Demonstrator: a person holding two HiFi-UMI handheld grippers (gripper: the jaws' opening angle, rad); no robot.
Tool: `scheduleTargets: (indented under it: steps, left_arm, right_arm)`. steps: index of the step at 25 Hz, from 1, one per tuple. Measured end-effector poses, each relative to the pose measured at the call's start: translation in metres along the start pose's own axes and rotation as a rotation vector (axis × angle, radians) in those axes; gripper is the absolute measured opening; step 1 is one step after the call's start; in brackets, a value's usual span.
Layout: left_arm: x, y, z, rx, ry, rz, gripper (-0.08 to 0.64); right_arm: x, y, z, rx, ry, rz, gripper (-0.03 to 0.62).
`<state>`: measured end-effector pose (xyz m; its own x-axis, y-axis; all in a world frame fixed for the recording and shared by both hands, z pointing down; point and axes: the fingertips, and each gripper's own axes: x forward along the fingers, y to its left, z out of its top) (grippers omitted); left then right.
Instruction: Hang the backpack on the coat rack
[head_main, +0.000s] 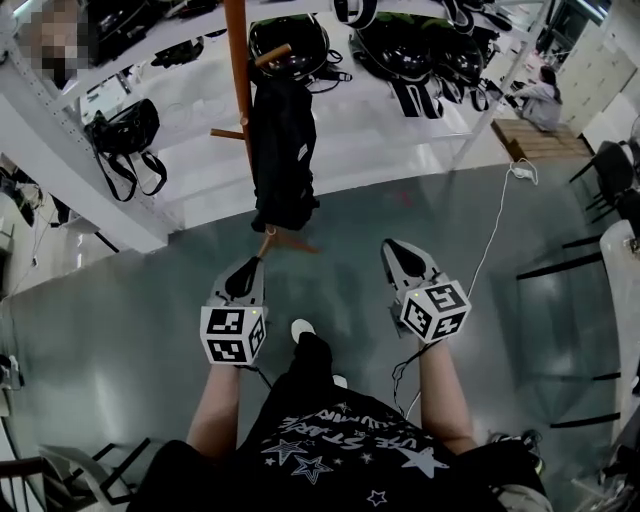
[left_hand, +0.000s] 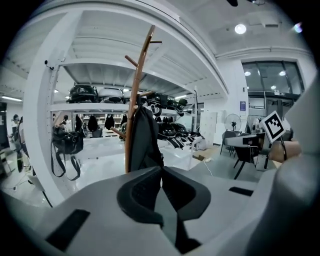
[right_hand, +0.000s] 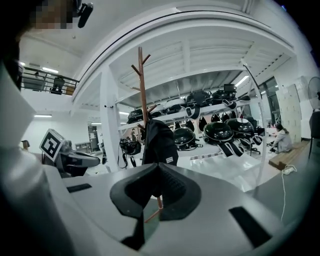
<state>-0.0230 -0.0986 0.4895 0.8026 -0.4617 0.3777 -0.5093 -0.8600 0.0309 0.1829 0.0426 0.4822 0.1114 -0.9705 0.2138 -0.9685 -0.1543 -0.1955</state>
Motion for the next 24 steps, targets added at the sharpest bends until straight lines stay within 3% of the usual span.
scheduleTargets:
  steps: [13, 24]
  left_arm:
    - [-0.078, -0.031, -0.029, 0.062, 0.071, 0.027, 0.015]
    - [-0.102, -0.012, -0.041, 0.05, 0.074, -0.003, 0.015]
  right_arm:
    - [-0.075, 0.027, -0.026, 0.017, -0.011, -0.004, 0.011]
    - [-0.086, 0.043, -0.032, 0.043, -0.02, -0.082, 0.011]
